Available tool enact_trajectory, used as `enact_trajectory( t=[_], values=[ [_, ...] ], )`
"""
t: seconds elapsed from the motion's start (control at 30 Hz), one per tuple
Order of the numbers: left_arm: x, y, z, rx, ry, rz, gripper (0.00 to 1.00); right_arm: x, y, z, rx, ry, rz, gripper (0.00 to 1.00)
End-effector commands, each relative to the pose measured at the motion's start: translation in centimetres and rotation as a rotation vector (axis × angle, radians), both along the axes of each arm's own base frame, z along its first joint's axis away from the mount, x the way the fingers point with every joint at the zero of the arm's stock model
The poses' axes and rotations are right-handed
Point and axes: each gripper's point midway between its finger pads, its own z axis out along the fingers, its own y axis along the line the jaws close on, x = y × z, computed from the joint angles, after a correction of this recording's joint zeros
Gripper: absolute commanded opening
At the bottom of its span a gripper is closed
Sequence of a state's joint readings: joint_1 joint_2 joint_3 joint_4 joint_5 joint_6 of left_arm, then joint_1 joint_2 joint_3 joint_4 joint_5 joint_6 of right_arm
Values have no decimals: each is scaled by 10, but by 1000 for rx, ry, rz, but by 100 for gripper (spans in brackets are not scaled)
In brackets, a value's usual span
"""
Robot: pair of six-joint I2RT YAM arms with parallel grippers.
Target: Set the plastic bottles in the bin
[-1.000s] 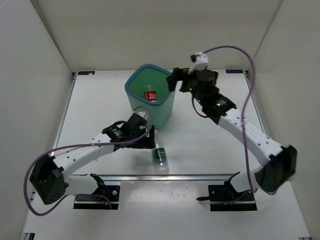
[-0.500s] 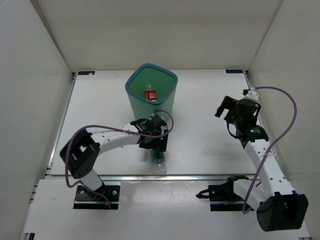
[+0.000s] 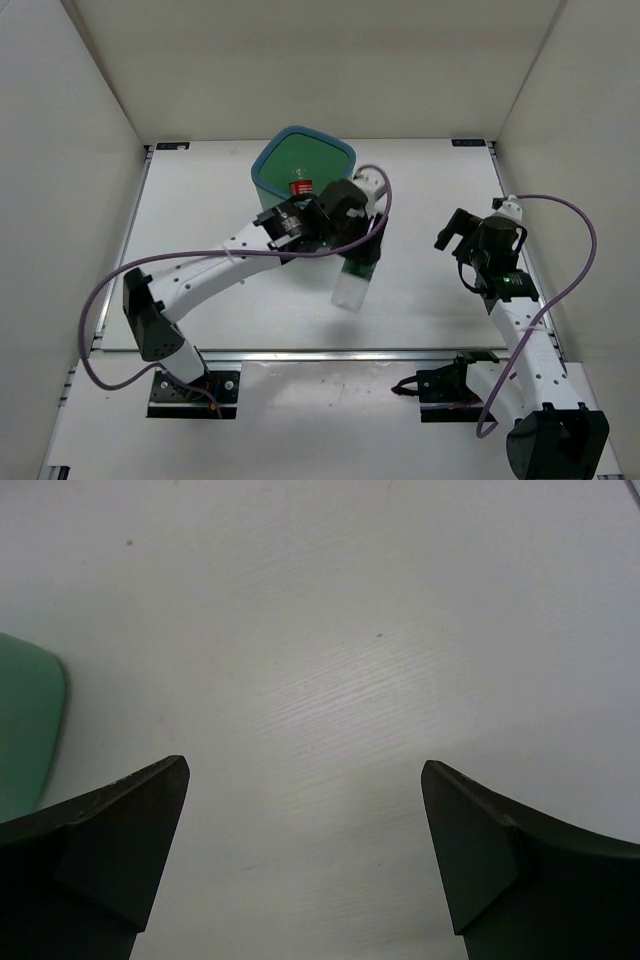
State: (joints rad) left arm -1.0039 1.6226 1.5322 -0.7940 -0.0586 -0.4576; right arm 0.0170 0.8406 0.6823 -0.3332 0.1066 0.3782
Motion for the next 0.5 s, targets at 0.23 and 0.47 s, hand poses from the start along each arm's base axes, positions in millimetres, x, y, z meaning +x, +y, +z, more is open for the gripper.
enact_trajectory(
  t=[0.23, 0.47],
  values=[
    [159, 93, 258, -127, -826, 491, 53, -2, -1, 0, -15, -9, 15, 99],
    [245, 124, 223, -103, -833, 644, 65, 0, 0, 5, -15, -25, 16, 99]
  ],
)
